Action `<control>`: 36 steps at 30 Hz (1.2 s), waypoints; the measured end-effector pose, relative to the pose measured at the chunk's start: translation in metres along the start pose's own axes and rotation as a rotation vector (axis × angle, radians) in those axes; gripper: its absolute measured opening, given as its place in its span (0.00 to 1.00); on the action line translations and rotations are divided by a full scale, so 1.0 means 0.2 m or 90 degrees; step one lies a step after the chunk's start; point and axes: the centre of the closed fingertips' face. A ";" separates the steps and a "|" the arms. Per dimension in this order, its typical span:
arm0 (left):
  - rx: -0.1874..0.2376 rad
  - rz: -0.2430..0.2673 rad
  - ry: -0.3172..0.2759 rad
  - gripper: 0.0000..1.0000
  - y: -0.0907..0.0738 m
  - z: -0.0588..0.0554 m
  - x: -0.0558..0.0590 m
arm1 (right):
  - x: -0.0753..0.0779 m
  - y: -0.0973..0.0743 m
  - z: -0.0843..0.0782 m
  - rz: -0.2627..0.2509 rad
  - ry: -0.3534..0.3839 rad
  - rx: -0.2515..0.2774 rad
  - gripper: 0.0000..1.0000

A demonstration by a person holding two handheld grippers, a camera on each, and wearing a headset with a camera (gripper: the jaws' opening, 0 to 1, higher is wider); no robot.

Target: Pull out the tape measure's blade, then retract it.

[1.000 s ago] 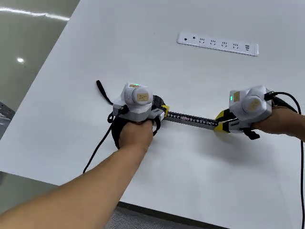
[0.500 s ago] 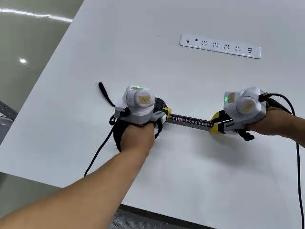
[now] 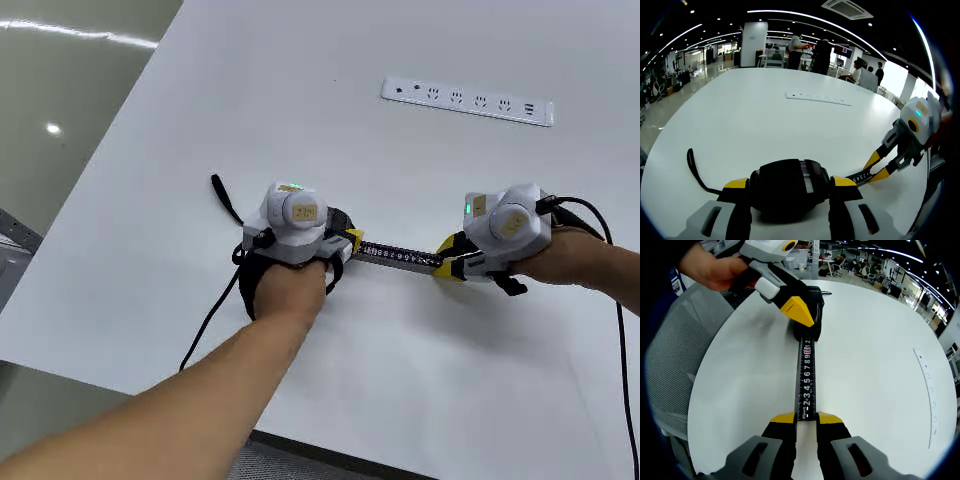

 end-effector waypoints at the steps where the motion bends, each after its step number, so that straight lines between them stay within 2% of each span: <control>1: 0.000 -0.001 0.000 0.59 0.00 0.00 0.00 | 0.00 0.00 0.00 0.000 0.001 0.000 0.11; 36: 0.003 -0.012 -0.006 0.59 -0.01 0.01 0.01 | -0.02 0.12 0.15 -0.001 -0.002 0.027 0.11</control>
Point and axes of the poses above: the centre of the closed fingertips' face, and the gripper's own axes: y roughly forward along the fingers, x roughly to its right, z roughly out of its top, and after that the axes turned 8 degrees about x, right-handed
